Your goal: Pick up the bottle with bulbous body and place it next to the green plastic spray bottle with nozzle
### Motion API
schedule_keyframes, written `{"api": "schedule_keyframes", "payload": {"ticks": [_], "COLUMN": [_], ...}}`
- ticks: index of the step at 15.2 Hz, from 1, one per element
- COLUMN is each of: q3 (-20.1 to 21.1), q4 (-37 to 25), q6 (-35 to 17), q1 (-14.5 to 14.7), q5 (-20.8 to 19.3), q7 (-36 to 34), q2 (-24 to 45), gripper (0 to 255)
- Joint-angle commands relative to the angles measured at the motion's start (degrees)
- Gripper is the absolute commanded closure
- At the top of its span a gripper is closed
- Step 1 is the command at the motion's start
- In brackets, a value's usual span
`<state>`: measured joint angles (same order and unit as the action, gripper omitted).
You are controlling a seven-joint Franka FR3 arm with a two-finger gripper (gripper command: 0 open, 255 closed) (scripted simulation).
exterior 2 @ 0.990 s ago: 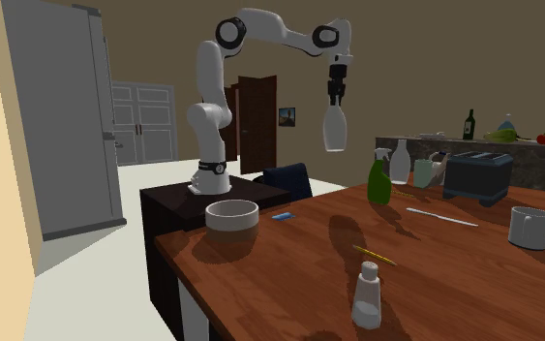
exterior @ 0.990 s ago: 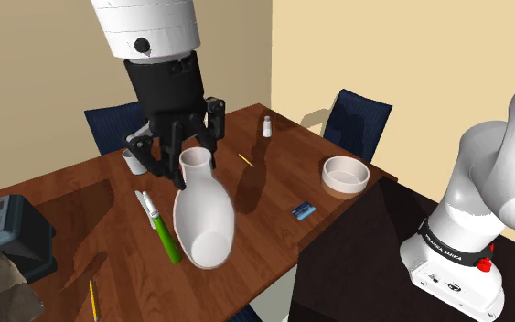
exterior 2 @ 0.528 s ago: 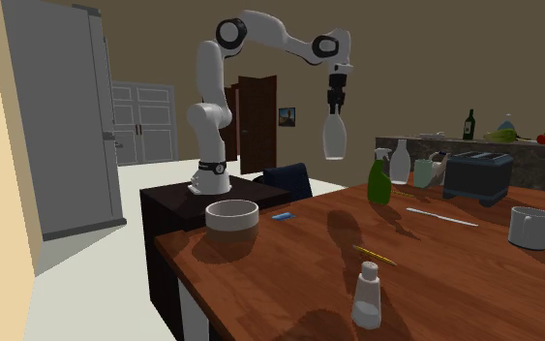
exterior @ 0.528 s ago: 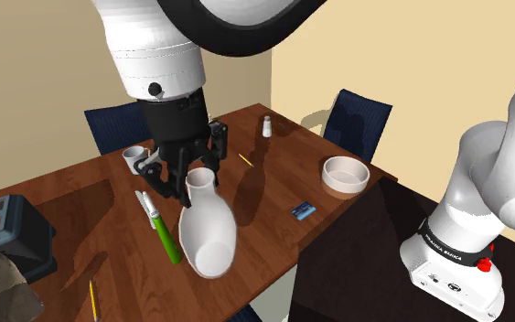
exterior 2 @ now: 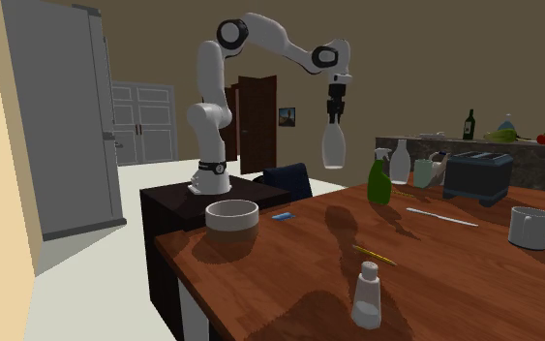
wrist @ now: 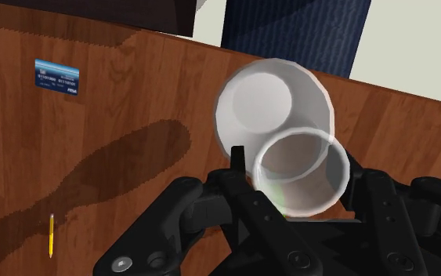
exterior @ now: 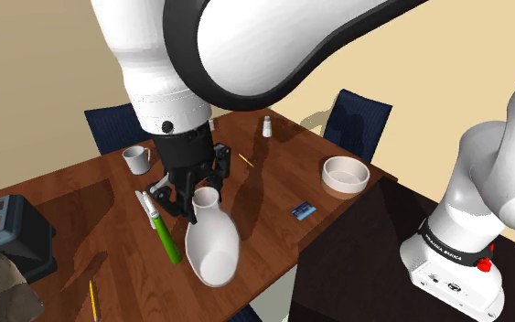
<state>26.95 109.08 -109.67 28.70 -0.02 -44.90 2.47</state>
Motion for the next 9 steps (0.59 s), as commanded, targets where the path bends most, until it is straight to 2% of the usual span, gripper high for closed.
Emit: {"api": "schedule_keyframes", "payload": {"ticks": [1, 9], "q3": [0.0, 0.0], "q4": [1.0, 5.1], "q6": [-1.5, -7.4], "q1": [0.0, 0.2], "q5": [-0.2, -1.2], "q7": [-0.1, -0.8], "q2": [0.5, 2.4], "gripper": [255, 255]}}
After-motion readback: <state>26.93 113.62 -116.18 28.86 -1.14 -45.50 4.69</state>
